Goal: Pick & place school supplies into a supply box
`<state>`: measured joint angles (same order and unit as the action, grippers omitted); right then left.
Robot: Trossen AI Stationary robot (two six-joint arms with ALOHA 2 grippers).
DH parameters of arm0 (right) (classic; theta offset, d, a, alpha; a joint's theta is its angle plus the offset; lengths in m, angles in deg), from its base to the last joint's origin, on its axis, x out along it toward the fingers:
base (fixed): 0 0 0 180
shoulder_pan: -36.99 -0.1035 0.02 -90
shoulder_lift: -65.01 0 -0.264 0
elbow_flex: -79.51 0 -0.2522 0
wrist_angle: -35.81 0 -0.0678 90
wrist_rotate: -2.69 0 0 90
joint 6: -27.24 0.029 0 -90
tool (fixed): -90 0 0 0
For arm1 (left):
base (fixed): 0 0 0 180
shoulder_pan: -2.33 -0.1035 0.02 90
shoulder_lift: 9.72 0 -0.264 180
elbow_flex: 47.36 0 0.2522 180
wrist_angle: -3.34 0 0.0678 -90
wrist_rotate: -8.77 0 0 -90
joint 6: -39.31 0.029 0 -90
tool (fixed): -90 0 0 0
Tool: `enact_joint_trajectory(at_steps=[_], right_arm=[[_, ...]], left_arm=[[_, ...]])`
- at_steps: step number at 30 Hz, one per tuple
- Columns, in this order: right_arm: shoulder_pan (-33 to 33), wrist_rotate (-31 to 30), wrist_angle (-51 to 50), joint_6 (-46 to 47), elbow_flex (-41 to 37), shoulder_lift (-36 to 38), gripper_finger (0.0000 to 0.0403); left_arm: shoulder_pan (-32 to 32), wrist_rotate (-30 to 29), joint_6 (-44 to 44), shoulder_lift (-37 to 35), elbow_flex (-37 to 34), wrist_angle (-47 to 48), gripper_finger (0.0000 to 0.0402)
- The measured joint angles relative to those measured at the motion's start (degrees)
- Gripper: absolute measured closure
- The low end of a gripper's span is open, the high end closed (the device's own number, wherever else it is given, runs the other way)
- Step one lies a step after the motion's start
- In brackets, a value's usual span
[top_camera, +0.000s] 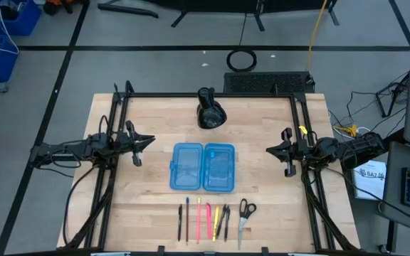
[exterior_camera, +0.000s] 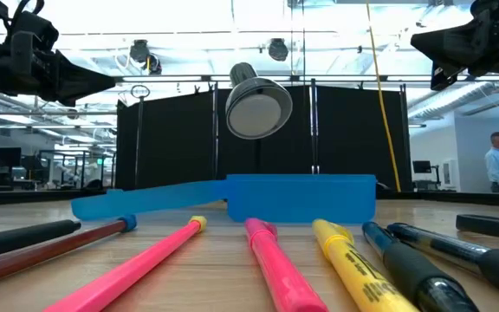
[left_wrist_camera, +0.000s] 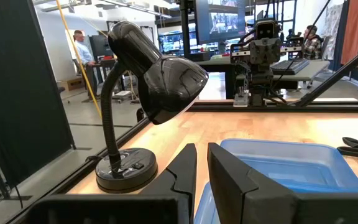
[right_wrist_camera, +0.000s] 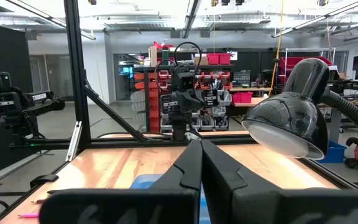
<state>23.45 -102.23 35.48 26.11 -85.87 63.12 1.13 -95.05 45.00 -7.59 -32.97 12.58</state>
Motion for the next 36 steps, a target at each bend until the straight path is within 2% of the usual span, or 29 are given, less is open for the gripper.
enact_joint_trajectory(at_steps=[25,36], right_arm=[[0.0,-0.01,0.0,0.44,-0.01,0.0,0.0403],[0.0,-0.01,-0.12,0.44,0.0,0.0,0.0403]], left_arm=[[-0.01,0.0,-0.19,0.0,0.0,-0.27,0.0355],[0.0,0.02,-13.94,0.01,0.0,-0.56,0.0355]])
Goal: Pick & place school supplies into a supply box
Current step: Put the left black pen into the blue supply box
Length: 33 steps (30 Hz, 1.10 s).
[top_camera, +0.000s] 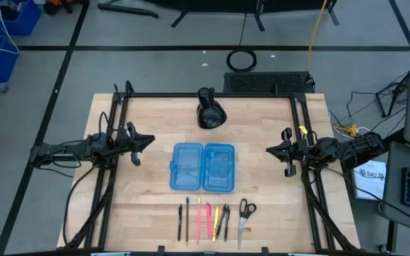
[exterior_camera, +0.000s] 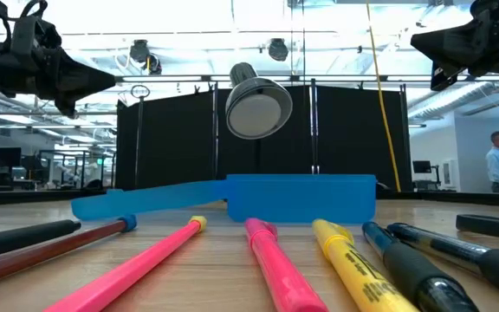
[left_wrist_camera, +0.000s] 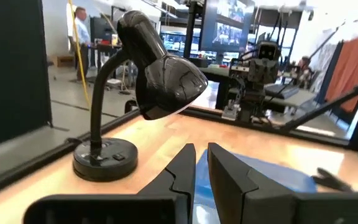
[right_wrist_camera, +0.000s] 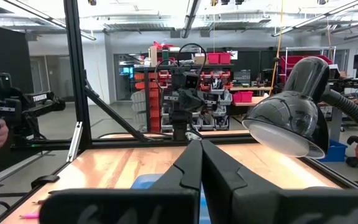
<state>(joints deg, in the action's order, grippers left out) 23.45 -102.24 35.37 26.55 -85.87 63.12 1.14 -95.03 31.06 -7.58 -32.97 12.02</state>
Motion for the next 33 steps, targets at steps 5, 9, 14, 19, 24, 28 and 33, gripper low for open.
enact_joint_trajectory(at_steps=[5,9,14,19,24,28,33], right_arm=[[-0.02,0.0,-0.07,0.0,-0.01,0.0,0.0403],[-0.02,-0.01,-0.06,-0.22,-0.01,0.0,0.0403],[-0.01,0.01,-0.11,0.0,0.0,0.0,0.0403],[0.0,0.01,-0.34,0.0,-0.02,0.0,0.0403],[0.0,-0.01,-0.34,-0.02,0.0,0.0,0.0403],[0.0,-0.01,-0.34,-1.47,0.0,0.0,0.0403],[0.0,-0.01,-0.34,-4.46,0.0,0.0,0.0403]], left_arm=[[-0.01,0.78,-8.05,0.03,-0.04,-4.7,0.0355],[2.34,9.5,-10.64,1.97,2.91,-6.14,0.0355],[10.54,-1.14,-12.06,13.05,9.35,-5.2,0.0355],[20.21,-11.53,-14.99,30.76,27.29,5.96,0.0355],[30.15,-26.48,-29.32,49.89,53.28,36.92,0.0355],[35.03,-31.17,-51.39,65.07,71.47,60.08,0.0355],[37.93,-23.72,-75.7,82.04,85.75,75.44,0.0355]])
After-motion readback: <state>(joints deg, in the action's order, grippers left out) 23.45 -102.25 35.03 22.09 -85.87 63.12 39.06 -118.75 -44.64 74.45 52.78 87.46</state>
